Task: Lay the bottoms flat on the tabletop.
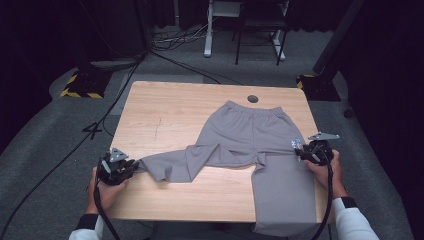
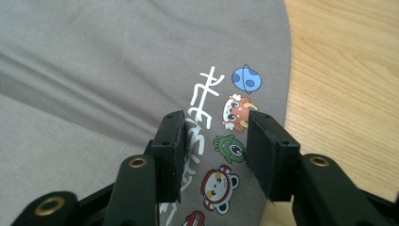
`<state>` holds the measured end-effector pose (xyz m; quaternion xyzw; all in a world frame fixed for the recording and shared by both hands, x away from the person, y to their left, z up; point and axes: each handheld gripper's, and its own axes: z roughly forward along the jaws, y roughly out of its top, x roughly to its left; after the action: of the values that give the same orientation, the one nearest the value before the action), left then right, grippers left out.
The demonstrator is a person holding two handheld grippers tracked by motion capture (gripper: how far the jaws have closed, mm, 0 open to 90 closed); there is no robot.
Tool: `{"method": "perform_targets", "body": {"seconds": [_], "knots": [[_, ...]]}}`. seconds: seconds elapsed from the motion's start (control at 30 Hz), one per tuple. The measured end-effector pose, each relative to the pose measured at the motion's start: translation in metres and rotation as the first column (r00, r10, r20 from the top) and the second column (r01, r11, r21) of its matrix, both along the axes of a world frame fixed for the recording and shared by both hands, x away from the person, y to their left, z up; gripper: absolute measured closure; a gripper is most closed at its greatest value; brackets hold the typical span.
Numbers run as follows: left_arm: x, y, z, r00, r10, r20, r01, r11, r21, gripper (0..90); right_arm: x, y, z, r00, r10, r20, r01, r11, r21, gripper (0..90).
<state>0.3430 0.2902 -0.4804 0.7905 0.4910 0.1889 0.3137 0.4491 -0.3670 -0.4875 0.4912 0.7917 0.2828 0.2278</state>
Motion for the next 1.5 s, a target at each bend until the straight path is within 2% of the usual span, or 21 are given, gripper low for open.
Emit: {"method": "perform_targets", "body": {"seconds": [0.1,0.13,0.23,0.27,0.33,0.4,0.5,0.6,0.67,0.73,0.8,0.83,0.97,1.03,1.1,1.17,1.27,1.33,1.4,1.43,1.5], "knots": [[-0.013,0.0,-0.001,1.0,0.003,0.001,-0.003,1.0,0.006,70.7,0.0,0.0,0.0,1.0,-0.002,-0.002,0.002,1.0,0.0,56.1],[-0.016,-0.002,0.0,0.9998,0.012,0.014,-0.012,0.9999,-0.001,61.9,0.0,0.0,0.0,1.0,-0.005,-0.002,0.005,1.0,-0.001,55.7],[-0.027,-0.011,0.008,0.9966,0.008,0.082,-0.01,0.9994,0.032,39.6,0.0,0.003,0.002,0.9999,-0.015,-0.004,0.015,0.999,-0.033,51.3],[-0.03,-0.015,0.011,0.9941,0.004,0.108,-0.007,0.9995,0.032,39.6,0.0,0.003,0.002,0.9999,-0.015,-0.004,0.015,0.999,-0.033,51.3],[-0.034,-0.024,0.018,0.9895,-0.028,0.142,0.025,0.9994,0.026,34.2,0.0,0.003,0.004,0.9997,-0.006,-0.022,0.005,0.999,-0.04,50.8],[-0.038,-0.038,0.024,0.9789,-0.104,0.176,0.102,0.9946,0.023,27.4,-0.001,0.003,0.004,0.9995,0.012,-0.029,-0.012,1.0,-0.025,50.4],[-0.038,-0.071,0.023,0.9571,-0.239,0.164,0.236,0.9711,0.035,25.6,-0.001,0.003,0.003,0.9993,0.023,-0.031,-0.023,1.0,0.001,50.2],[-0.034,-0.108,0.012,0.9277,-0.36,0.1,0.358,0.9331,0.035,26.0,-0.001,0.005,0.002,0.9992,0.025,-0.032,-0.025,1.0,0.003,50.2],[-0.032,-0.128,0.003,0.9101,-0.41,0.06,0.407,0.9117,0.058,25.8,-0.002,0.006,0.003,0.999,0.035,-0.027,-0.035,0.999,0.002,50.2],[-0.028,-0.141,-0.004,0.9015,-0.431,0.038,0.429,0.9014,0.061,28.0,-0.003,0.01,0.002,0.9981,0.058,-0.022,-0.057,0.998,0.006,50.4],[-0.025,-0.15,-0.007,0.9084,-0.416,0.037,0.413,0.9078,0.072,29.1,-0.003,0.012,0.002,0.9978,0.062,-0.023,-0.062,0.998,0.0,50.5],[-0.022,-0.152,-0.008,0.9076,-0.418,0.037,0.416,0.9075,0.06,29.6,-0.004,0.013,0.001,0.9973,0.069,-0.023,-0.069,0.998,0.007,50.5],[-0.013,-0.161,-0.011,0.9203,-0.39,0.033,0.389,0.9208,0.032,32.3,-0.005,0.016,0.001,0.9963,0.084,-0.018,-0.084,0.996,0.004,50.5],[-0.009,-0.167,-0.015,0.9325,-0.361,0.019,0.359,0.9318,0.051,36.2,-0.006,0.017,0.001,0.9959,0.088,-0.017,-0.088,0.996,-0.002,50.2],[-0.003,-0.17,-0.017,0.9333,-0.359,0.016,0.359,0.9334,0.011,39.3,-0.006,0.017,0.0,0.995,0.099,-0.009,-0.099,0.995,-0.005,49.2],[-0.001,-0.172,-0.017,0.9335,-0.358,0.02,0.358,0.9337,0.004,42.2,-0.007,0.017,0.0,0.9948,0.102,-0.004,-0.102,0.995,-0.007,49.1],[-0.001,-0.175,-0.015,0.9234,-0.383,0.03,0.382,0.9237,0.032,67.3,-0.007,0.015,-0.001,0.9936,0.113,0.009,-0.113,0.994,-0.001,49.0],[-0.003,-0.176,-0.013,0.9188,-0.393,0.041,0.389,0.9179,0.08,84.1,-0.007,0.013,-0.002,0.9936,0.112,0.008,-0.112,0.994,0.017,48.6],[-0.005,-0.173,-0.007,0.9184,-0.39,0.068,0.385,0.9199,0.075,86.0,-0.007,0.013,-0.002,0.9938,0.111,0.009,-0.111,0.994,0.018,48.6],[-0.006,-0.17,0.001,0.913,-0.396,0.097,0.39,0.9177,0.074,86.7,-0.007,0.012,-0.002,0.9938,0.111,0.008,-0.111,0.994,0.018,48.5],[-0.006,-0.164,0.013,0.9087,-0.394,0.138,0.389,0.9192,0.063,87.0,-0.007,0.011,-0.002,0.9939,0.11,0.006,-0.111,0.993,0.029,48.4]]}}
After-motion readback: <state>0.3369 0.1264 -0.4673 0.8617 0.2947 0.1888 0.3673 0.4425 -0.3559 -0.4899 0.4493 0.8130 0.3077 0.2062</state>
